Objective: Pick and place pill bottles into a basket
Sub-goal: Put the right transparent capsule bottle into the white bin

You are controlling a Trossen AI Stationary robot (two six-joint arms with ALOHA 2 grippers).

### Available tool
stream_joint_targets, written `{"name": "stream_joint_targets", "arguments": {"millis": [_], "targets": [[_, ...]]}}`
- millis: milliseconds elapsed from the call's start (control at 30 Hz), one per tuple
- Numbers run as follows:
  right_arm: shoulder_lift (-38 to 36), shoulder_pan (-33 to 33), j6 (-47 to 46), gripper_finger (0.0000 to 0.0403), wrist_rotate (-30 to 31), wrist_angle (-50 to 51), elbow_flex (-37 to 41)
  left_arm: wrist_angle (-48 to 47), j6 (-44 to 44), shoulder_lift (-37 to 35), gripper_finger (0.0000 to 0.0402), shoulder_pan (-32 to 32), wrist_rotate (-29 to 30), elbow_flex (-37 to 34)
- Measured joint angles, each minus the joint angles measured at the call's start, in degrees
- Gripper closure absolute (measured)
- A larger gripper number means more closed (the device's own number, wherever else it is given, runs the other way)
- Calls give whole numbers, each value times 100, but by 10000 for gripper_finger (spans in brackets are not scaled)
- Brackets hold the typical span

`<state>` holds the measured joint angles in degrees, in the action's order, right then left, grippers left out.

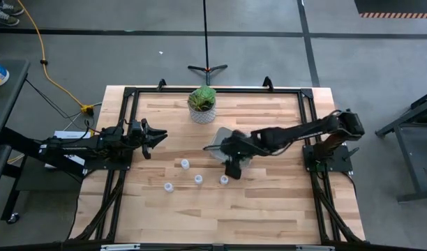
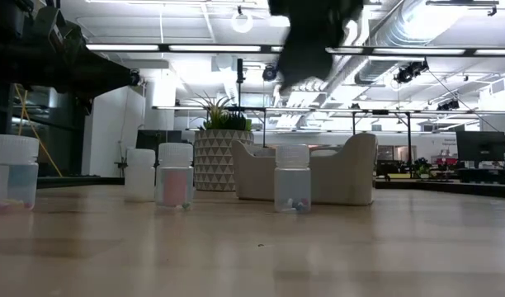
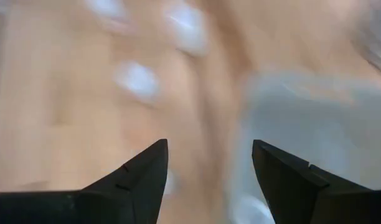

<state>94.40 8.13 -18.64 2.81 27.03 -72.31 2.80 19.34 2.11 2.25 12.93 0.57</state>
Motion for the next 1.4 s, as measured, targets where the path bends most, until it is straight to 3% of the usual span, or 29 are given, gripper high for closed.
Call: {"name": "stream_joint_targets", "arguments": {"millis": [100,200,367,1100,1400], "targets": [[167,300,1034,180,-455,-736,0,-1,-1,0,273,1,5,0],[345,557,1444,182,-381,-788,2,-1,1,0,273,1,15,1],[594,703,1204,182,-12,-444,1,-1,-1,0,273,-1,15,1],[1437,657,1111,184,-221,-130,7,1,-1,0,273,1,31,-2],[1437,650,951,244,-133,-153,7,1,1,0,273,1,31,1]]}}
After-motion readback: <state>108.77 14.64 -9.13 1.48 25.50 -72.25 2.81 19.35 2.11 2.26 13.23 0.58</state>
